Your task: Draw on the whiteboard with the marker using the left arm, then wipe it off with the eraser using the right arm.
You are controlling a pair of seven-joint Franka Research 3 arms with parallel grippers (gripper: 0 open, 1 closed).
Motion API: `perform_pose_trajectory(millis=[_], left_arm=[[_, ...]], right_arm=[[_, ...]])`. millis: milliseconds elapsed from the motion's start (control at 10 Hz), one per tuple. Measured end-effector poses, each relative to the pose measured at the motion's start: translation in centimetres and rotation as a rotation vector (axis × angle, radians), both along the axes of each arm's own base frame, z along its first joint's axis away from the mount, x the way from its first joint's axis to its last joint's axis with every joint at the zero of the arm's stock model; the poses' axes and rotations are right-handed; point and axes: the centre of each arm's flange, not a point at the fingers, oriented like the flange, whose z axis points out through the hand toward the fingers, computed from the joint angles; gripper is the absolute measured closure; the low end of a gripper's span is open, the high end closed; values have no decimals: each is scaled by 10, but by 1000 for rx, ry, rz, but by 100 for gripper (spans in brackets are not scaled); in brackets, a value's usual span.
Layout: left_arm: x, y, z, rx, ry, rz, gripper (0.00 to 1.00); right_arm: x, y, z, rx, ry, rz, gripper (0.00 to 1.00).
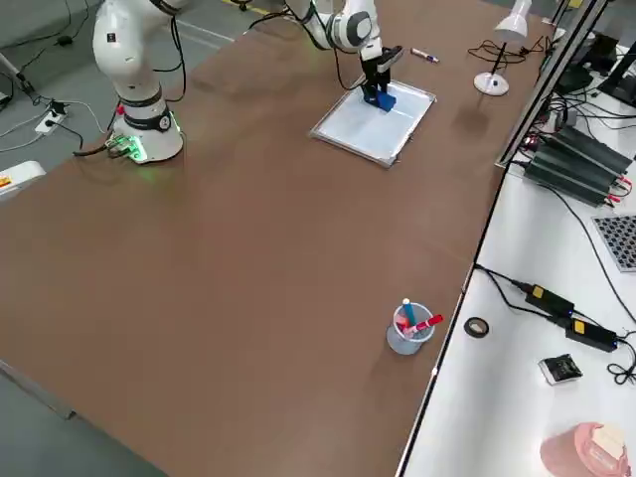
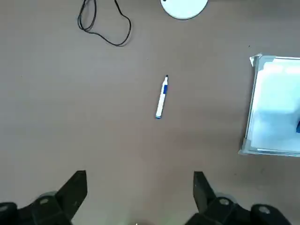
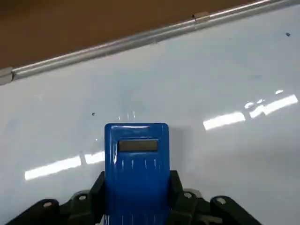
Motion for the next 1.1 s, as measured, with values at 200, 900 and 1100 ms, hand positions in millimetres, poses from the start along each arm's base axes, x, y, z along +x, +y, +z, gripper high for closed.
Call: perform_pose_trajectory(millis=[200, 900, 1100], left_arm=[[0, 0, 0, 0, 0, 0, 0], [0, 0, 0, 0, 0, 1, 0], [0, 0, 0, 0, 0, 1, 0]], right_arm=[[28, -25, 24, 12, 9, -13, 45], [27, -137, 58, -88, 131, 90, 45], [9, -147, 21, -109, 175, 117, 45]])
